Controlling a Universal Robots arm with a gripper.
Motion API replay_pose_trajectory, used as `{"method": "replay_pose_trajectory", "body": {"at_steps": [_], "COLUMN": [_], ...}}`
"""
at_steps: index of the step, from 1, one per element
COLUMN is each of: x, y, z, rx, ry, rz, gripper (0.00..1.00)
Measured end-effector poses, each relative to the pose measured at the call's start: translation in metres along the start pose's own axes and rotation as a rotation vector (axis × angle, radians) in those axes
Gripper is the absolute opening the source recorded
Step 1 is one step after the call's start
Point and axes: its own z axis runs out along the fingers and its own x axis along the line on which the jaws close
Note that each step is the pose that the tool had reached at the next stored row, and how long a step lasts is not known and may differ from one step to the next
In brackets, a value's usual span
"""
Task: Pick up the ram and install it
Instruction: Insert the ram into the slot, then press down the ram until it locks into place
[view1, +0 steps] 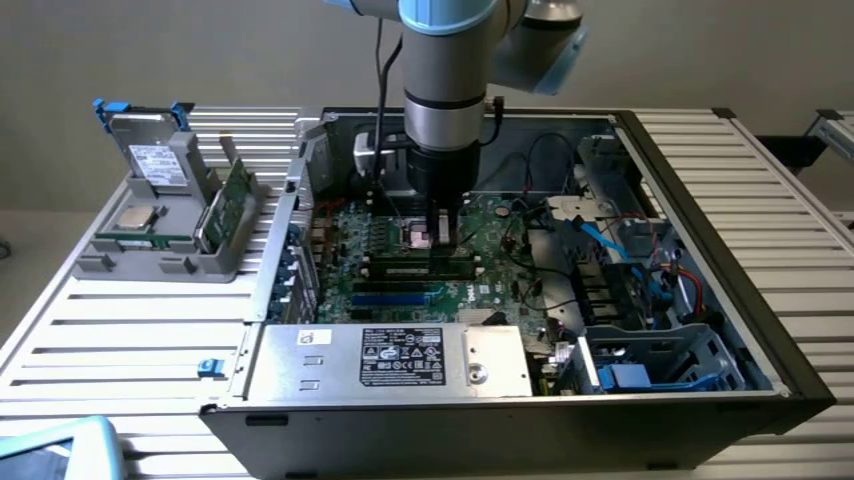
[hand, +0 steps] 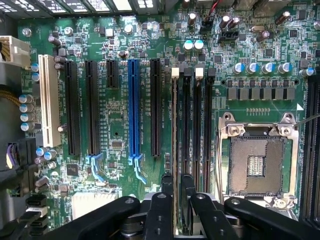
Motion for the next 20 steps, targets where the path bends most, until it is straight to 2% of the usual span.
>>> {"method": "replay_pose_trajectory", "body": {"at_steps": [5, 8, 20], "x": [0.001, 0.001, 0.001], "y": [-0.0059, -0.0098, -0.0099], "z": [-0.0115, -0.0148, -0.0149], "rx": [-0.0001, -0.0006, -0.0015], "ry": [0.0, 0.0, -0.0172], "rz": [0.0, 0.0, 0.001], "gripper": [0.22, 0.22, 0.22]}}
